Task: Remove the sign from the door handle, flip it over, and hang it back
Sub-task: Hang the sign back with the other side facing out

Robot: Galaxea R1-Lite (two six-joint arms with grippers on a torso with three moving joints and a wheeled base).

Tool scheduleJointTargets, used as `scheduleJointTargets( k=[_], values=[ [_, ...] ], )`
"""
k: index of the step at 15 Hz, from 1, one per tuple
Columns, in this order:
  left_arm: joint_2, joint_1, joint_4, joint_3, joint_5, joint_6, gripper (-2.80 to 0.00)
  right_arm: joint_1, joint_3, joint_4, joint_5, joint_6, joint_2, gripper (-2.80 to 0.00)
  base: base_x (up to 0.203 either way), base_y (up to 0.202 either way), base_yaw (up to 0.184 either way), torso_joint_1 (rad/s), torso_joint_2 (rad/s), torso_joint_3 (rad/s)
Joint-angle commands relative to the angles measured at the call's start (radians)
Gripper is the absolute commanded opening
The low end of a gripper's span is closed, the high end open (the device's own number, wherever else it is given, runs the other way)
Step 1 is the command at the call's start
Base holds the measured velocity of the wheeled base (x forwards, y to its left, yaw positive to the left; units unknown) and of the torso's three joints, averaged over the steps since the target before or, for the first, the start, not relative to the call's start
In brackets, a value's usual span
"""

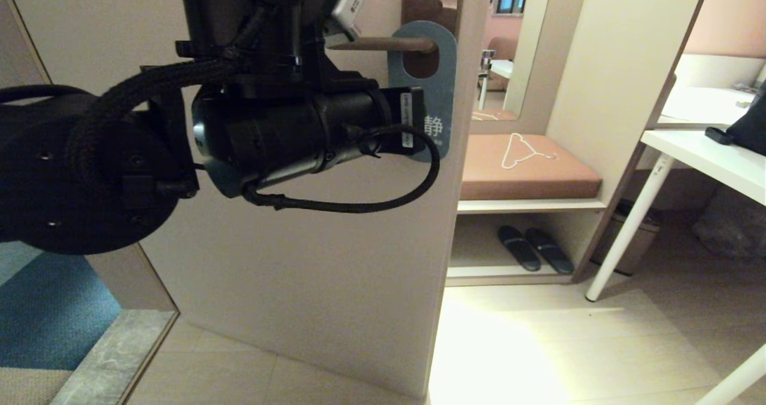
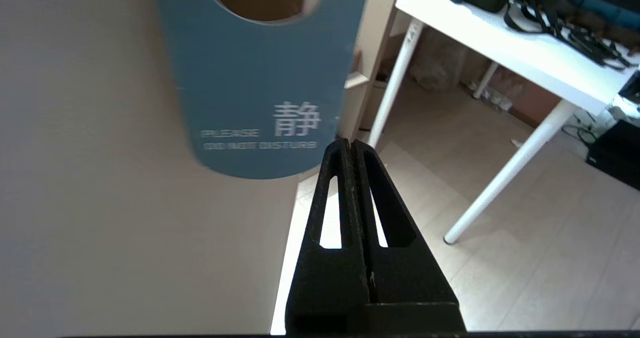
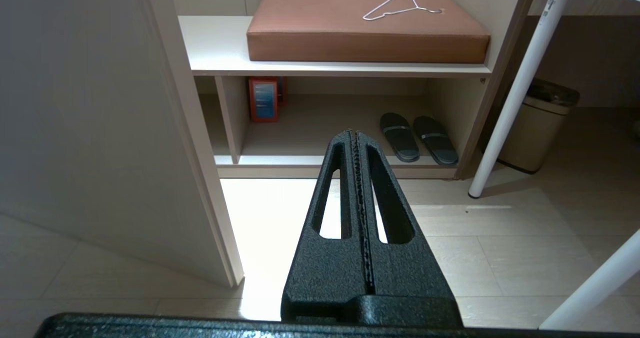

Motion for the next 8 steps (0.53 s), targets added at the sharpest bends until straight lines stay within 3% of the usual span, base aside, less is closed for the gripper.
scheduleJointTargets(
  k=[1, 5, 8],
  values=[
    [0.055, -0.005, -0.002, -0.026, -0.006, -0.002, -2.80, 0.000, 0.000, 0.000, 0.000, 0.001, 0.001, -2.80, 0.000, 0.000, 0.000, 0.000, 0.00, 0.000],
    [0.143, -0.008, -0.002, -0.138, -0.016, -0.002, -2.80, 0.000, 0.000, 0.000, 0.000, 0.001, 0.001, -2.80, 0.000, 0.000, 0.000, 0.000, 0.00, 0.000],
    [0.179, -0.009, -0.003, -0.160, -0.016, -0.001, -2.80, 0.000, 0.000, 0.000, 0.000, 0.001, 0.001, -2.80, 0.000, 0.000, 0.000, 0.000, 0.00, 0.000]
  ],
)
